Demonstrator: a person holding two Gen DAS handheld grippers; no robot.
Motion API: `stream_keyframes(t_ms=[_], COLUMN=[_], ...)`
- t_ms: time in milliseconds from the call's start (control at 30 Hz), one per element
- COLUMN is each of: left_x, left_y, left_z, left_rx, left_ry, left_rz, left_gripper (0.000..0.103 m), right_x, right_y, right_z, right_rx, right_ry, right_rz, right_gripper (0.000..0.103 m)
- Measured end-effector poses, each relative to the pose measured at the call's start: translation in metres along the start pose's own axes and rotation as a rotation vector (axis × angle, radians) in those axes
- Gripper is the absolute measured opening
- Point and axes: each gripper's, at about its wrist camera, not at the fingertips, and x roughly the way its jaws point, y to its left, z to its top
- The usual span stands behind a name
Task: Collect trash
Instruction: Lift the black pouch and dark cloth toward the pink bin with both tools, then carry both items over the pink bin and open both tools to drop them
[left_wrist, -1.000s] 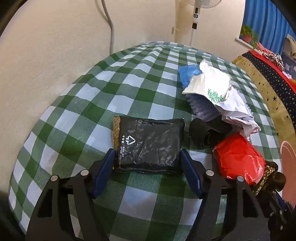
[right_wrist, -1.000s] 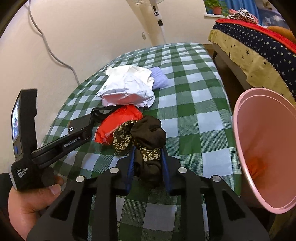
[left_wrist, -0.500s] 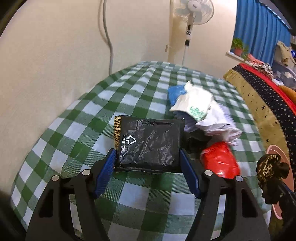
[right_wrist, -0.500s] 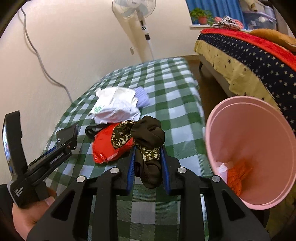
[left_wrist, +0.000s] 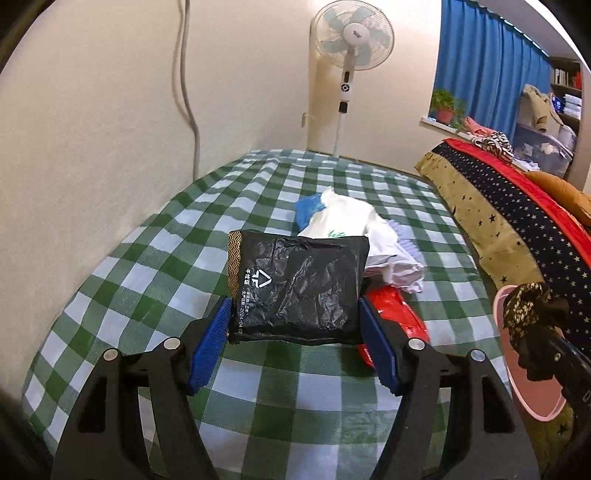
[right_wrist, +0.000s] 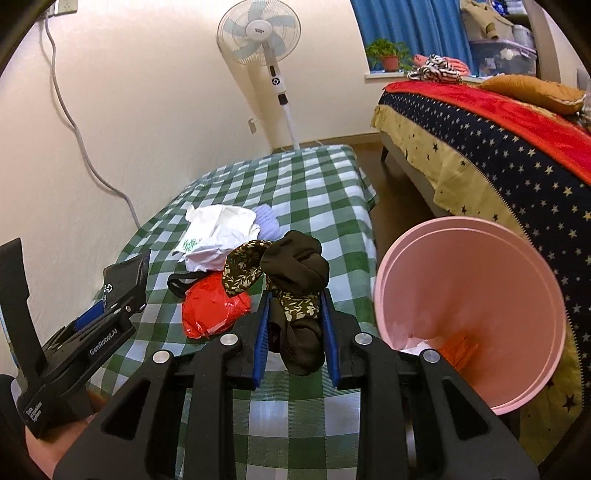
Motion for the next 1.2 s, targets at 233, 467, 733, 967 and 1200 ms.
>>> stream_keyframes(t_ms=[233, 467, 733, 967, 1200], left_x=[-0.009, -0.014, -0.015, -0.014, -0.012], left_y=[-0.010, -0.020, -0.031, -0.041, -0.056], left_z=[-0.002, -0.004, -0.005, -0.005, -0.006], left_rx=[0.023, 0.047, 0.064, 0.073, 0.096], left_ry=[-0.015, -0.027, -0.031, -0.031, -0.040], left_rz=[-0.021, -0.046, -0.075, -0.098, -0.143], left_gripper=[0.067, 0.067, 0.067, 0.067, 0.067], right_x=[-0.014, -0.030, -0.037, -0.041, -0.046], right_y=[-0.008, -0.019, -0.032, -0.037, -0.051], right_z=[0.007, 0.017, 0.024, 0.028, 0.034], right_rx=[0.012, 0.025, 0.044, 0.043, 0.060], right_ry=[-0.039, -0.083, -0.105, -0.116, -0.129], right_rz=[-0.017, -0.043, -0.082, -0.110, -0.157], right_gripper=[0.026, 0.026, 0.026, 0.026, 0.026])
